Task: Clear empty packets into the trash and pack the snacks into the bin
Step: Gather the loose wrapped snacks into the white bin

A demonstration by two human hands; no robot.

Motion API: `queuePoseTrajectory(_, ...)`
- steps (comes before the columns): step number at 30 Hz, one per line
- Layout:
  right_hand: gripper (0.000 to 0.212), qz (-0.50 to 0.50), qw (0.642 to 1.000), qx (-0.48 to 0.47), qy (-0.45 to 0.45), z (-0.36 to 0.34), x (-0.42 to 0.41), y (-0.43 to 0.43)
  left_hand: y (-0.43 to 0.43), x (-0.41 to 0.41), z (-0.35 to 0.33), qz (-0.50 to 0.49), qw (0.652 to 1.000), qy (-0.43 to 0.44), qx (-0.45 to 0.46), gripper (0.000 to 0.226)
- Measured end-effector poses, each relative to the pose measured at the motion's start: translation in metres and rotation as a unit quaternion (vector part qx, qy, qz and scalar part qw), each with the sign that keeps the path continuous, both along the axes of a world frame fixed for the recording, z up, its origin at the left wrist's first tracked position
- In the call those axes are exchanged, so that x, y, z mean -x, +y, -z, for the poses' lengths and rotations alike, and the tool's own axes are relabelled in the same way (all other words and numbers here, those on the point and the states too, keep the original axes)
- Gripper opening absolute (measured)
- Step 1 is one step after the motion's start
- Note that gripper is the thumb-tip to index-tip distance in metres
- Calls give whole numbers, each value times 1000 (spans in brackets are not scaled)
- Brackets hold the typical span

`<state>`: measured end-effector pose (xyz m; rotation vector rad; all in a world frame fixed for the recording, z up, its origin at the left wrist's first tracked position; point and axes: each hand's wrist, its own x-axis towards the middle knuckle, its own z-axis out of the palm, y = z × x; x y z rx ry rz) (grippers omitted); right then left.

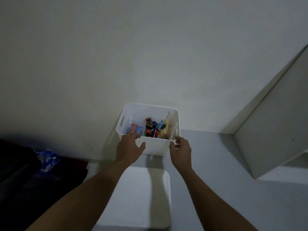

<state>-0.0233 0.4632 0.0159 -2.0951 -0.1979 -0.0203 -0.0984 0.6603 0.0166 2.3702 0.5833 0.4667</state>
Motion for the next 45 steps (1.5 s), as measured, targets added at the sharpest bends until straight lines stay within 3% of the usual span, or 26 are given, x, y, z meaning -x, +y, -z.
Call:
queuePoseTrajectory(4, 42, -14, 996, 45, 73, 45, 50, -31, -3, 52, 30, -14, 996, 91, 18, 51)
queuePoseTrajectory(11, 70, -61, 961, 156, 219, 108, 136, -68, -3, 151, 92, -11, 950, 311, 20, 106)
queuePoseTrajectory(16, 99, -64, 947, 160, 271, 124, 161, -73, -2, 177, 115, -25, 928, 370, 32, 120)
queuePoseTrajectory(23, 106, -62, 940, 164, 294, 135, 167, -66, 4, 183, 134, -14, 911, 408, 60, 125)
queuePoseTrajectory(28, 115, -55, 930, 201, 301, 139, 164, -63, 1, 182, 134, -26, 911, 409, 49, 135)
queuePoseTrajectory(33, 105, -80, 935, 228, 259, 131, 155, -68, 4, 188, 136, -31, 919, 390, 40, 139)
queuePoseTrajectory(37, 102, -65, 958, 194, 201, 121, 155, -71, -4, 178, 125, -84, 951, 286, 87, 135)
queuePoseTrajectory(40, 103, -40, 971, 171, 161, 112, 151, -76, -5, 168, 120, -91, 978, 178, 55, 128)
queuePoseTrajectory(45, 101, -5, 988, 113, 105, 85, 131, -69, -9, 140, 80, -104, 989, 79, 73, 121)
